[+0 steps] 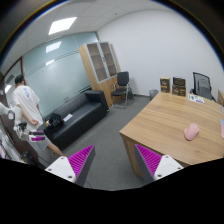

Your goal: Arrange mouse

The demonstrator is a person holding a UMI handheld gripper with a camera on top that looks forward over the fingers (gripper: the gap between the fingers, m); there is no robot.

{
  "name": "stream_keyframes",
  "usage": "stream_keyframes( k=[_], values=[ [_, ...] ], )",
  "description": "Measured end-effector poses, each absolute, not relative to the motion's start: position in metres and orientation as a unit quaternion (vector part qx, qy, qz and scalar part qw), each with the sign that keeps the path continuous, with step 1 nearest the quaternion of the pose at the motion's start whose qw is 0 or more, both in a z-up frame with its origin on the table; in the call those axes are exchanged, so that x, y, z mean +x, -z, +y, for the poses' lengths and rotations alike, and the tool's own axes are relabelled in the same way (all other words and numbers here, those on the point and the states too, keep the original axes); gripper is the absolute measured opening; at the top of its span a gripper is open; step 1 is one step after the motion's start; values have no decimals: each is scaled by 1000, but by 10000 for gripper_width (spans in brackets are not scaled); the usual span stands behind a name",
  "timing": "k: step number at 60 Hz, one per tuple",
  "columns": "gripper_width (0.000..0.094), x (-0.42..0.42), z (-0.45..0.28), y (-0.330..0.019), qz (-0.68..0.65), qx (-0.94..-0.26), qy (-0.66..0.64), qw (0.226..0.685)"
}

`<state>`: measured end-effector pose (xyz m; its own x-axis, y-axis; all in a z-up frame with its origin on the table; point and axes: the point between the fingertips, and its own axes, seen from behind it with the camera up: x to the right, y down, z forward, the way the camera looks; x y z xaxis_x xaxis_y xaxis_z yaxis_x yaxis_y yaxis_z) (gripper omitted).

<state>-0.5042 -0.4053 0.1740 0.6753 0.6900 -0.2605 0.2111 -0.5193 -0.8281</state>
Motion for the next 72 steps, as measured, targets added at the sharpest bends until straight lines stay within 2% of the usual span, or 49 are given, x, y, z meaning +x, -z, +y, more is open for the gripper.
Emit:
stream_keyframes(
  k=[13, 24, 38, 61, 67, 72],
  values=[
    [827, -511, -375, -165, -231, -830, -260, 435],
    [827, -533, -373, -135, -164, -855, -217, 442],
    [826, -468, -346, -94, -106, -880, -144, 439],
    [824, -353, -199, -62, -67, -864, -113, 486],
    [825, -333, -159, -44, -50, -864, -117, 487],
    [823, -325, -137, -25, -40, -872, -129, 471]
  ],
)
